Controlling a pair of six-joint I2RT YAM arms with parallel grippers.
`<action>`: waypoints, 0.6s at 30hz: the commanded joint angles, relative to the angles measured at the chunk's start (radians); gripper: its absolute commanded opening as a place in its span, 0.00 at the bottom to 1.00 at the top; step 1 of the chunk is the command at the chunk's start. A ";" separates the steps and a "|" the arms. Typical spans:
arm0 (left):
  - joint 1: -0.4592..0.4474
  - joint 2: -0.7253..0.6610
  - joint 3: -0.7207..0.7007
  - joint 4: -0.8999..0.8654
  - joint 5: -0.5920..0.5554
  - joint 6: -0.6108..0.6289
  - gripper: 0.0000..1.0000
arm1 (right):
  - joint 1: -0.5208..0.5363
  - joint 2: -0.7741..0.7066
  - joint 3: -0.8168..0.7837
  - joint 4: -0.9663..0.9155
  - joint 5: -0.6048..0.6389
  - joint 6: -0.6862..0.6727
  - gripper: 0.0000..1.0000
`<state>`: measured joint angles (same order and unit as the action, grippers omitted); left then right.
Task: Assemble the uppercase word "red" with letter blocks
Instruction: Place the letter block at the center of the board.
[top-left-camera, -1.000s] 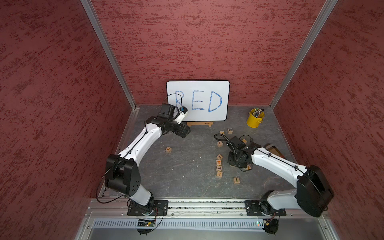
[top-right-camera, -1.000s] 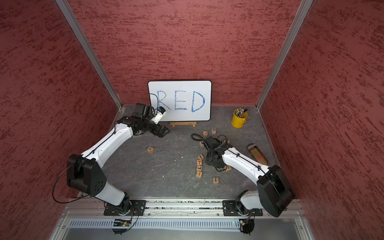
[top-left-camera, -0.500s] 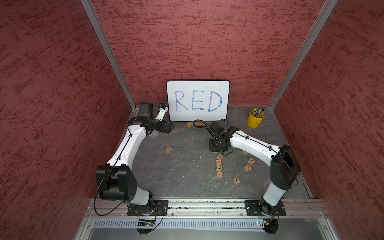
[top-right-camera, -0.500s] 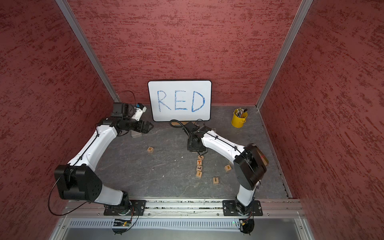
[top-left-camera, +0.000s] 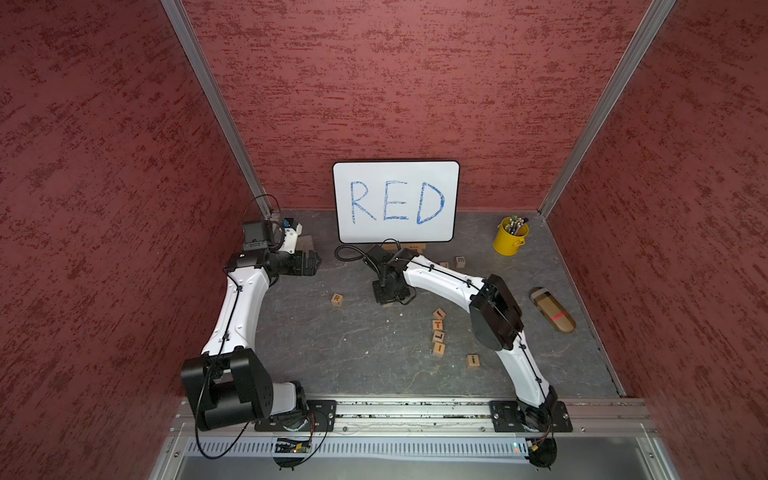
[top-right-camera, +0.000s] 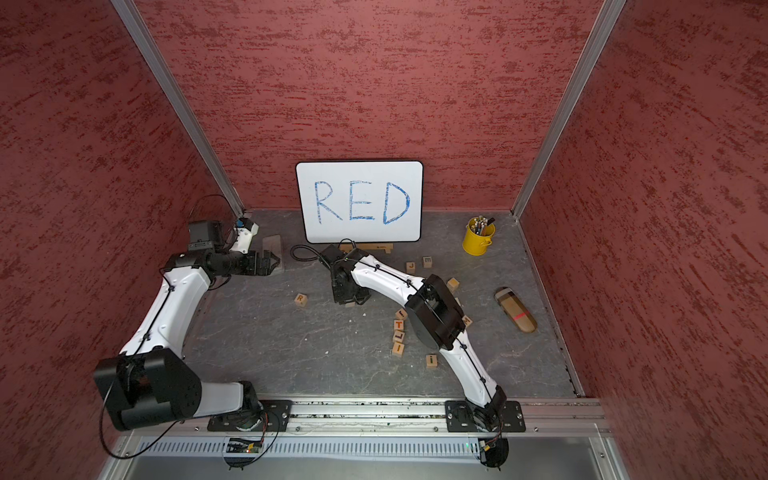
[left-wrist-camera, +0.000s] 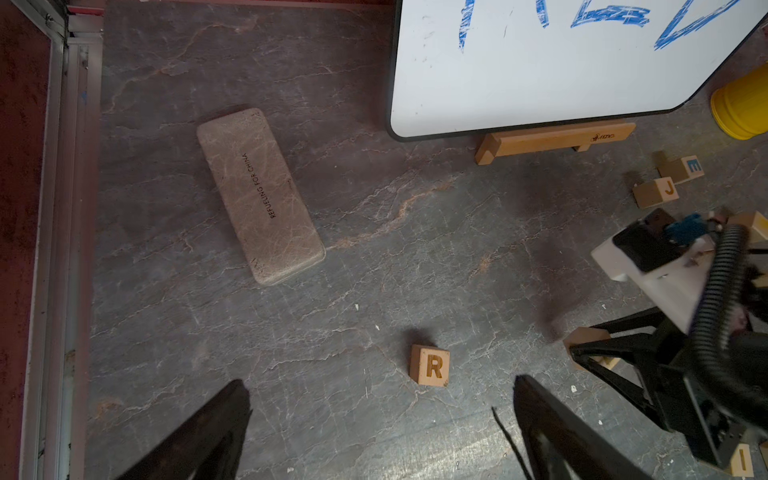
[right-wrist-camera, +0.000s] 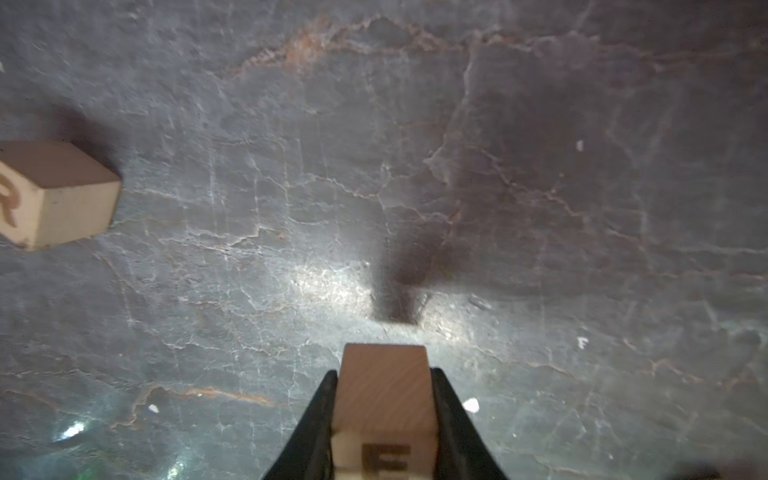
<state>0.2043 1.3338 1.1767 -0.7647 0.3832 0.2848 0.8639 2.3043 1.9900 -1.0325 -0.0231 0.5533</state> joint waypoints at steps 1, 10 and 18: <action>0.014 -0.025 -0.005 -0.008 0.041 0.011 1.00 | 0.010 0.043 0.072 -0.082 0.005 -0.030 0.20; 0.020 -0.018 -0.017 -0.007 0.096 0.011 1.00 | 0.017 0.109 0.137 -0.120 0.011 -0.044 0.27; 0.018 -0.024 -0.003 -0.020 0.106 0.020 1.00 | 0.018 0.109 0.141 -0.100 0.016 -0.041 0.43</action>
<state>0.2188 1.3209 1.1622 -0.7708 0.4664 0.2874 0.8757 2.3947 2.1029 -1.1263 -0.0219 0.5117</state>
